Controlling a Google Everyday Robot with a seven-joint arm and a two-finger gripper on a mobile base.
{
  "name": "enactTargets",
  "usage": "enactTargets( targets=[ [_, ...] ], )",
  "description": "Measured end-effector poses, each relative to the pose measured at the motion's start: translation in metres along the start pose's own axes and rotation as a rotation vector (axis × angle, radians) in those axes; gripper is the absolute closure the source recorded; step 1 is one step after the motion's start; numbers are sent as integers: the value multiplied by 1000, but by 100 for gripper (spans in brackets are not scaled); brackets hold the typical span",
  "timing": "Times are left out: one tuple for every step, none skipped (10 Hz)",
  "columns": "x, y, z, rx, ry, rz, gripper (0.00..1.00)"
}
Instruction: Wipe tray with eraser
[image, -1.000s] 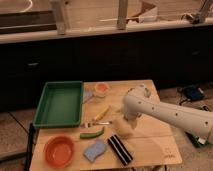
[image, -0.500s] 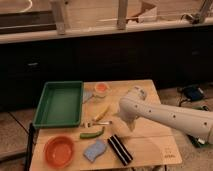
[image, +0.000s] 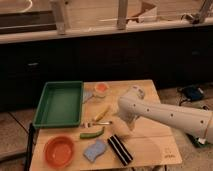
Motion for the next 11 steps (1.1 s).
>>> enactTargets(
  targets=[
    [13,7,5,-4,-4,18,20],
    [25,15,10,-8,-8,40,20],
    [38,18,15,-9,-9,64,20],
    [51,19,20,-6,-11,77,20],
    [63,18,25,-4,-12,88,20],
    [75,15,30,-4,-12,96,20],
    [82,11,35,-3,-10,99,20],
    [86,11,37,-6,-8,103,20],
    [88,12,39,-9,-5,106,22],
    [90,14,41,-13,7,102,30],
    [89,14,41,-10,22,95,38]
  ],
)
